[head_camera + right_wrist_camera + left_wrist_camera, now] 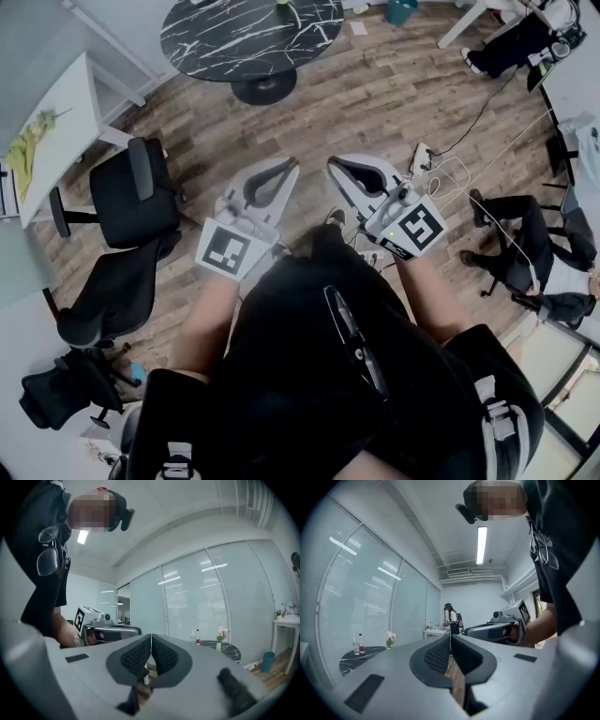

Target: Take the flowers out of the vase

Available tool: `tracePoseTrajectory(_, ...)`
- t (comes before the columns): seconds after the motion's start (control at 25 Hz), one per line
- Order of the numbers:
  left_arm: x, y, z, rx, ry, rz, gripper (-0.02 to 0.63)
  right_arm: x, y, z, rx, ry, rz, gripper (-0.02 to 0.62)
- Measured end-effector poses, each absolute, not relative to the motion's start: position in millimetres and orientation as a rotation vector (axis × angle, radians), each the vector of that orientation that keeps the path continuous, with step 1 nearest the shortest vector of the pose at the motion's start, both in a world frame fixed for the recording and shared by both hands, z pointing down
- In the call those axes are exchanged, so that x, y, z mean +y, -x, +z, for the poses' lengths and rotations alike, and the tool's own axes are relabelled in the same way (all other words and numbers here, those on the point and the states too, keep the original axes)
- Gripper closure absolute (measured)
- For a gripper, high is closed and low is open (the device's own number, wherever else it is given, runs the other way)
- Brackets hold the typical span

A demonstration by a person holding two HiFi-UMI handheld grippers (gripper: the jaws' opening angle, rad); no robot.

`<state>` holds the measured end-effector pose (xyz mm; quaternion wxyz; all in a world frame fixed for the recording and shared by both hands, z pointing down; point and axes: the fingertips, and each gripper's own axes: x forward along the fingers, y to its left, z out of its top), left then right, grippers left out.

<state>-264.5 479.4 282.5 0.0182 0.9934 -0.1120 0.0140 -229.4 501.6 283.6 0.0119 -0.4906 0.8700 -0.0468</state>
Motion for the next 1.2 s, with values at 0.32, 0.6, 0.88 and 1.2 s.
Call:
tracePoseTrajectory(0.32,478.0,256.5,280.5,-0.351,-3.092,0.027,0.586,502.2,215.3,296.7,2.736,1.566,-0.147,0.575)
tracePoseTrajectory(0.6,480.0,247.2,282.4,-0.351,-3.092,0.038,0.586,501.8,208.2,297.3,2.728,1.546,-0.157,0.575)
tracePoseTrajectory(0.88,483.3,226.9,286.8,-0.346,-3.078,0.067,0.586,498.4,191.2,290.5,2.725,1.521,-0.124,0.575)
tracePoseTrajectory(1.2,482.4,186.8,282.9,-0.349,-3.094,0.097,0.586,494.4,149.7,293.4,2.757,1.53,-0.133,0.575)
